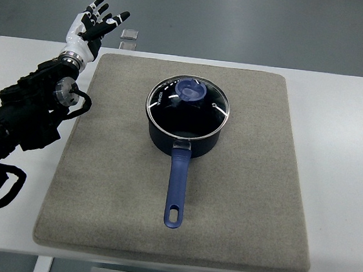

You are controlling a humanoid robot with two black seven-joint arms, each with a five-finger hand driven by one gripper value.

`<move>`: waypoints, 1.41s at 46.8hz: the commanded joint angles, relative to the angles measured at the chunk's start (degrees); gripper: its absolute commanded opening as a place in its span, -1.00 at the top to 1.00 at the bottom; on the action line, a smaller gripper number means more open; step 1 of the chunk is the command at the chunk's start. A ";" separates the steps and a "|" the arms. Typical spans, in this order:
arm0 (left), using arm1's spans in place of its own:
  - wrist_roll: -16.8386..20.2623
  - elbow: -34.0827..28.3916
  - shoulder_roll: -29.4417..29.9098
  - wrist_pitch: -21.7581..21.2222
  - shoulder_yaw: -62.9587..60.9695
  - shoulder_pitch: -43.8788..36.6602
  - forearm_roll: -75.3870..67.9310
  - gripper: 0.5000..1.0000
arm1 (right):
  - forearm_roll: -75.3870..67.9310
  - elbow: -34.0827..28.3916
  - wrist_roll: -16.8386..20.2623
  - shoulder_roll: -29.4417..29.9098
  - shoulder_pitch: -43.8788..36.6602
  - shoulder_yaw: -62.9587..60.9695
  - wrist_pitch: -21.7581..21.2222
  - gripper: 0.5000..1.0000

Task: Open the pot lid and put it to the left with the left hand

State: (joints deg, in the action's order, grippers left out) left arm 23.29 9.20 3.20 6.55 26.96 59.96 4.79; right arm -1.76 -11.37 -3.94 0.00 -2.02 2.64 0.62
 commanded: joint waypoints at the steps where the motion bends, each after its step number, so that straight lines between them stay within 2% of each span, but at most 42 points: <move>1: 0.00 0.02 -0.03 0.04 0.02 0.07 0.04 -0.95 | 0.00 -0.05 0.07 0.00 0.00 0.00 0.00 -0.67; 18: -0.09 -0.06 0.14 -0.14 2.21 -0.10 0.22 -0.95 | 0.00 0.04 -0.01 0.00 0.00 0.00 0.00 -0.67; 27: -0.18 0.02 0.14 -2.86 4.50 -0.37 0.04 -0.95 | 0.00 -0.05 -0.01 0.00 0.00 0.00 0.00 -0.67; 66: -0.53 0.20 0.23 -0.84 4.15 -0.37 -1.01 -0.91 | 0.00 -0.05 -0.01 0.00 0.00 0.00 0.00 -0.67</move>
State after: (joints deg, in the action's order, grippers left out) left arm 22.87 9.33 3.26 5.76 31.21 59.50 3.78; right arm -1.76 -11.39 -3.94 0.00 -2.02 2.64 0.62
